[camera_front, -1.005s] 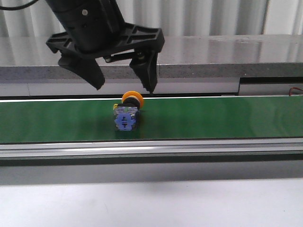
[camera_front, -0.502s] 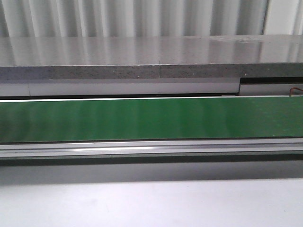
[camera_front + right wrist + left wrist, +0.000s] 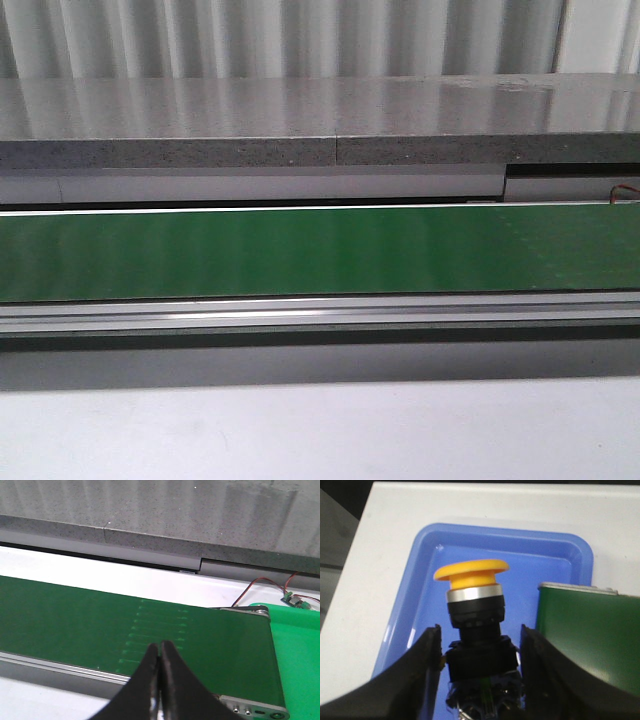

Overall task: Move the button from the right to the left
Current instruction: 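Lift the button with the left gripper and carry it over the blue tray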

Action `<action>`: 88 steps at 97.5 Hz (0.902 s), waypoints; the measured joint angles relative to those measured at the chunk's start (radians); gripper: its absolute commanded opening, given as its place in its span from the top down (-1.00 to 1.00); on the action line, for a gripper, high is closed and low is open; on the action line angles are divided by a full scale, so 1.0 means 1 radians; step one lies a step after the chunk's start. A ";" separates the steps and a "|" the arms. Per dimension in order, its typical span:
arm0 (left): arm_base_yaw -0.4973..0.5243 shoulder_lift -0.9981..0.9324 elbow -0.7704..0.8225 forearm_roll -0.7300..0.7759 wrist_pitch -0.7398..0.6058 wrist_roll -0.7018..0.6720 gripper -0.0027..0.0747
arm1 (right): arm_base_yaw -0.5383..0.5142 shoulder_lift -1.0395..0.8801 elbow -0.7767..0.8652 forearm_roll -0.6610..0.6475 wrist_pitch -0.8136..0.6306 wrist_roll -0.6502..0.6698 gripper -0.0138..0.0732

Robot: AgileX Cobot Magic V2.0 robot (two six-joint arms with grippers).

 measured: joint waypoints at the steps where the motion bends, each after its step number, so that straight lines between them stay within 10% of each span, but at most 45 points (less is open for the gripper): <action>1: 0.003 0.002 0.000 0.000 -0.004 0.000 0.98 | 0.000 0.000 0.000 0.000 0.000 0.000 0.84; 88: 0.105 0.442 0.000 -0.101 -0.188 0.165 0.98 | 0.000 0.000 0.000 0.000 0.000 0.000 0.84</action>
